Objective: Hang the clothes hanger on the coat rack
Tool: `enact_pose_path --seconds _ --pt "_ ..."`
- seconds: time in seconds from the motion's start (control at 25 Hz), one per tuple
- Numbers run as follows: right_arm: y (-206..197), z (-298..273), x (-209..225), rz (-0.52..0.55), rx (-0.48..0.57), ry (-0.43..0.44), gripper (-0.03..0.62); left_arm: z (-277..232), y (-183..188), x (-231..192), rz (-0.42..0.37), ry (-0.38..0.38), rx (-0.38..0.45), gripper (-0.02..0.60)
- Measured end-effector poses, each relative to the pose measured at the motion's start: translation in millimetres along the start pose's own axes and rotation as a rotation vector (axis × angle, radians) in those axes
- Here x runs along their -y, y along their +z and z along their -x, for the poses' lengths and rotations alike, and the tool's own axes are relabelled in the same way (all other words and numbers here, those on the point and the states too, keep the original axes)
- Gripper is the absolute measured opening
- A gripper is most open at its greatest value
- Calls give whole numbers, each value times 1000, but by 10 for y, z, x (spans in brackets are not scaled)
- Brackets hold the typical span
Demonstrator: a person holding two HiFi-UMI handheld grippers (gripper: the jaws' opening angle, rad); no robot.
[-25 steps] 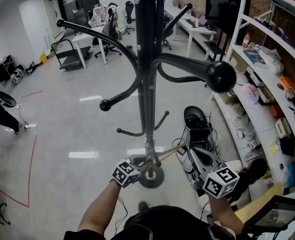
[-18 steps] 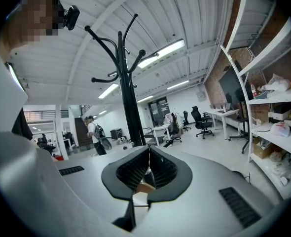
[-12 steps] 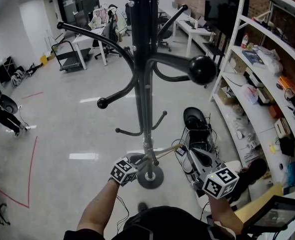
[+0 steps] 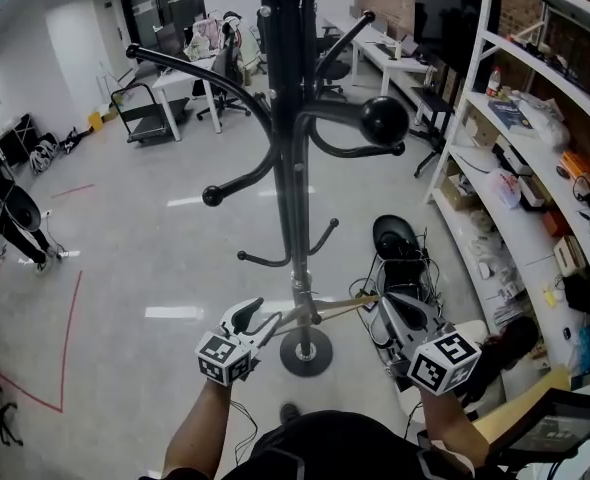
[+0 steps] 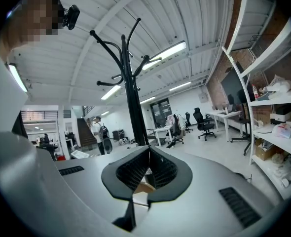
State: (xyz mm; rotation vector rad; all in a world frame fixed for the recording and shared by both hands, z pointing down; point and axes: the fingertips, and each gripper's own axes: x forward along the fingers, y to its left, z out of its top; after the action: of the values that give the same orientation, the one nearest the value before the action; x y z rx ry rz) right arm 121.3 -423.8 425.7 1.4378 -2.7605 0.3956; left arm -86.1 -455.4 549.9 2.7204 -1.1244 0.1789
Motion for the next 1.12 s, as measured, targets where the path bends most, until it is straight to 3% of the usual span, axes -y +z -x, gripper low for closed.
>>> enact_pose_path --seconds 0.08,0.12,0.16,0.36,0.48,0.76,1.12 --pt "10 6 -15 0 1 4 6 223 200 -14 42 62 83 138" --pt "17 15 -27 -2 3 6 6 326 287 8 58 78 116 48" --pt "23 27 -40 -2 5 9 6 415 365 49 66 86 140 -2" --pt "73 89 -85 6 29 37 6 685 692 346 116 82 186 -2" --pt "82 151 -144 16 31 68 6 839 825 501 155 118 214 -2" --pt "-15 425 -257 -8 49 140 6 1080 829 894 140 206 185 -2" --pt "54 805 -632 17 90 130 6 1564 938 1297 83 277 181 -2"
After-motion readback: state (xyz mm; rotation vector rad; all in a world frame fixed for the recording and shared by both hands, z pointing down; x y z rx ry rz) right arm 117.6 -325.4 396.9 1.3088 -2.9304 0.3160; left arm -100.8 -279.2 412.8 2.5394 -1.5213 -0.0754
